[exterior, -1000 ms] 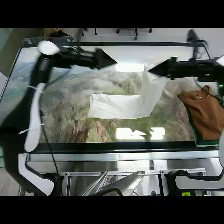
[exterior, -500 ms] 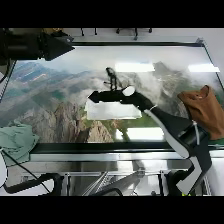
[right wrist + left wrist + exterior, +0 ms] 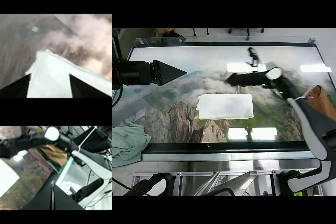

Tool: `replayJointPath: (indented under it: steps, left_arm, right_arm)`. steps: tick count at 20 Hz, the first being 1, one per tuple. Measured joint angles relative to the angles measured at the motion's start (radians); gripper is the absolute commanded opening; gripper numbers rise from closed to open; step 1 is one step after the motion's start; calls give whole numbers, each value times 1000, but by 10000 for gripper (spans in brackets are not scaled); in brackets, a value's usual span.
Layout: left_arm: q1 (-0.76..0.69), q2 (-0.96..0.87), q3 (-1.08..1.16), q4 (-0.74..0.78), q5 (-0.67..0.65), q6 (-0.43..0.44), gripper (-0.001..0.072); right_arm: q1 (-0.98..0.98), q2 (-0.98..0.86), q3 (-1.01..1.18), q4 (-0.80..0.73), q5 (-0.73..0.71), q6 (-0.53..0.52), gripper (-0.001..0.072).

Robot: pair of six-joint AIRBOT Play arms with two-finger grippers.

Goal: Fold the shirts.

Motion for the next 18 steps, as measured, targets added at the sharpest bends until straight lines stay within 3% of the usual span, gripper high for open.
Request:
replayJointPath:
  steps: [3,5,11,15,16,17,18]
  left_arm:
    - [0,26,-28,0,-2,7,18]
    - [0,32,-37,0,-3,7,18]
    - [0,38,-43,1,-10,8,18]
    - [0,39,-44,2,-14,10,18]
    - [0,39,-44,2,-14,11,18]
    - [0,39,-44,2,-14,11,18]
    - [0,39,-44,2,-14,11,18]
  right_arm:
    - [-163,23,-42,-121,227,90,688]
    - [-217,14,-84,-161,290,112,688]
    - [-231,-114,-138,-186,329,121,688]
    - [-184,-187,-142,-121,303,89,686]
    - [-171,-201,-142,-100,295,79,607]
    - [-162,-211,-143,-88,281,67,363]
    - [-154,-222,-145,-73,265,53,165]
